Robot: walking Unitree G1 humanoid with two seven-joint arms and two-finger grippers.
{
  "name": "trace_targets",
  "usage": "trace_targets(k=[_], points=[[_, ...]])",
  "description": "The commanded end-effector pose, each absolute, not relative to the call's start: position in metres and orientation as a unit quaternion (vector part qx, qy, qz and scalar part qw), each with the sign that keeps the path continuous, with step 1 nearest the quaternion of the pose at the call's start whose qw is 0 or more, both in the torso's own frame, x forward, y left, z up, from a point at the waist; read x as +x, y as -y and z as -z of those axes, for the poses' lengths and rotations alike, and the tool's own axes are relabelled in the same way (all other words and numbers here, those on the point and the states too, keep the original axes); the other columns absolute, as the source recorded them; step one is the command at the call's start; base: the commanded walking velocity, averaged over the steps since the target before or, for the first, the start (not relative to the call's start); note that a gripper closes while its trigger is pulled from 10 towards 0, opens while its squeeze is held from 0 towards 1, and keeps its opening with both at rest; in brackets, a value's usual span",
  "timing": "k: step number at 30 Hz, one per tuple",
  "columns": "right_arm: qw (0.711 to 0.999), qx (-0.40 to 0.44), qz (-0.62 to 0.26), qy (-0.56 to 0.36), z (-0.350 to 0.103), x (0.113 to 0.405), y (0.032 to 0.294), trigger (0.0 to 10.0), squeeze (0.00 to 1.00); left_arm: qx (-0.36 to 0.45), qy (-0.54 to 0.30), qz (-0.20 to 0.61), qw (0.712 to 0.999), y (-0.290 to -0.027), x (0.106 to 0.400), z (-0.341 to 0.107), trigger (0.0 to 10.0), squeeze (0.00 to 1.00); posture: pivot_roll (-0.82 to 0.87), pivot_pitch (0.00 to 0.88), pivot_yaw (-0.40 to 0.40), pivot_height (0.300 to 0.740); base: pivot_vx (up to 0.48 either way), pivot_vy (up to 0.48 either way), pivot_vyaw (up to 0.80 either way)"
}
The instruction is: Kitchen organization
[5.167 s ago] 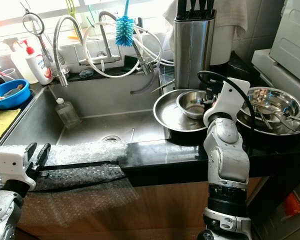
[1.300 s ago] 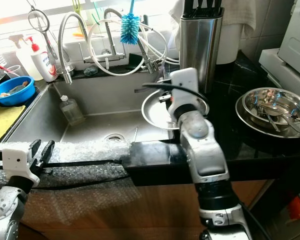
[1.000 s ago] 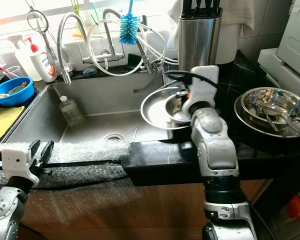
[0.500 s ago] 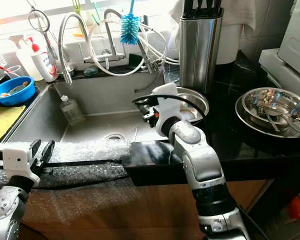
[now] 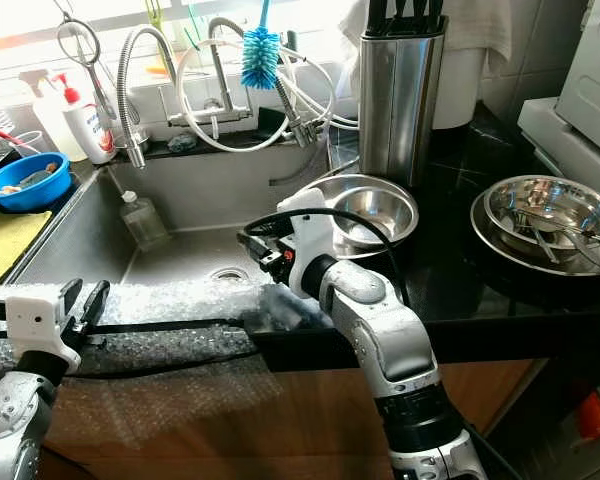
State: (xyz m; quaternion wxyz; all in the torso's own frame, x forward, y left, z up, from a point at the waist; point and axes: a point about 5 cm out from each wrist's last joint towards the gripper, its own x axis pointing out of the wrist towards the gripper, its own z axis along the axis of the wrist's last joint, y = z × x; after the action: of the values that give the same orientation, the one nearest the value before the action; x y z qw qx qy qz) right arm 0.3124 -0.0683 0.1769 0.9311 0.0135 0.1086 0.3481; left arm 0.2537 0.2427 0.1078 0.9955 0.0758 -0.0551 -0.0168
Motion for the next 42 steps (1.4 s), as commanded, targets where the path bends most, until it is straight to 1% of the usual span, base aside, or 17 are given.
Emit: trace_targets(k=[1, 8, 21, 27, 28, 29, 33, 38, 42], points=[[0.932, 0.013, -0.339, -0.125, -0.172, 0.313, 0.068, 10.0, 0.00, 0.072, 0.030, 0.021, 0.997, -0.242, 0.254, -0.099, 10.0, 0.00, -0.05, 0.000, 0.134, 0.740, 0.000, 0.000, 0.00], [0.951, 0.019, -0.275, -0.138, -0.168, 0.322, 0.081, 10.0, 0.00, 0.071, 0.031, 0.021, 0.997, -0.241, 0.255, -0.100, 10.0, 0.00, -0.05, 0.000, 0.134, 0.740, 0.000, 0.000, 0.00], [0.962, 0.023, -0.237, -0.135, -0.170, 0.328, 0.088, 10.0, 0.00, 0.072, 0.032, 0.022, 0.997, -0.240, 0.256, -0.100, 10.0, 0.00, -0.05, 0.000, 0.136, 0.740, 0.000, 0.000, 0.00], [0.973, 0.022, -0.193, -0.124, -0.174, 0.334, 0.097, 10.0, 0.00, 0.072, 0.033, 0.021, 0.997, -0.241, 0.256, -0.101, 10.0, 0.00, -0.05, 0.000, 0.136, 0.740, 0.000, 0.000, 0.00], [0.980, 0.013, -0.163, -0.114, -0.178, 0.338, 0.103, 10.0, 0.00, 0.072, 0.033, 0.021, 0.997, -0.241, 0.256, -0.101, 10.0, 0.00, -0.05, 0.000, 0.136, 0.740, 0.000, 0.000, 0.00], [0.982, 0.013, -0.154, -0.110, -0.180, 0.339, 0.105, 10.0, 0.00, 0.072, 0.034, 0.020, 0.997, -0.241, 0.256, -0.101, 10.0, 0.00, -0.05, 0.000, 0.135, 0.740, 0.000, 0.000, 0.00], [0.987, 0.025, -0.130, -0.094, -0.189, 0.343, 0.110, 10.0, 0.00, 0.073, 0.037, 0.019, 0.997, -0.241, 0.256, -0.103, 10.0, 0.00, -0.05, 0.000, 0.136, 0.740, 0.000, 0.000, 0.00], [0.989, 0.030, -0.117, -0.085, -0.194, 0.345, 0.112, 10.0, 0.00, 0.073, 0.039, 0.018, 0.996, -0.241, 0.256, -0.104, 10.0, 0.00, -0.05, 0.000, 0.135, 0.740, 0.000, 0.000, 0.00], [0.988, 0.038, -0.132, -0.067, -0.201, 0.344, 0.106, 10.0, 0.00, 0.074, 0.039, 0.017, 0.996, -0.242, 0.256, -0.104, 10.0, 0.00, -0.05, 0.000, 0.135, 0.740, 0.000, 0.000, 0.00]])
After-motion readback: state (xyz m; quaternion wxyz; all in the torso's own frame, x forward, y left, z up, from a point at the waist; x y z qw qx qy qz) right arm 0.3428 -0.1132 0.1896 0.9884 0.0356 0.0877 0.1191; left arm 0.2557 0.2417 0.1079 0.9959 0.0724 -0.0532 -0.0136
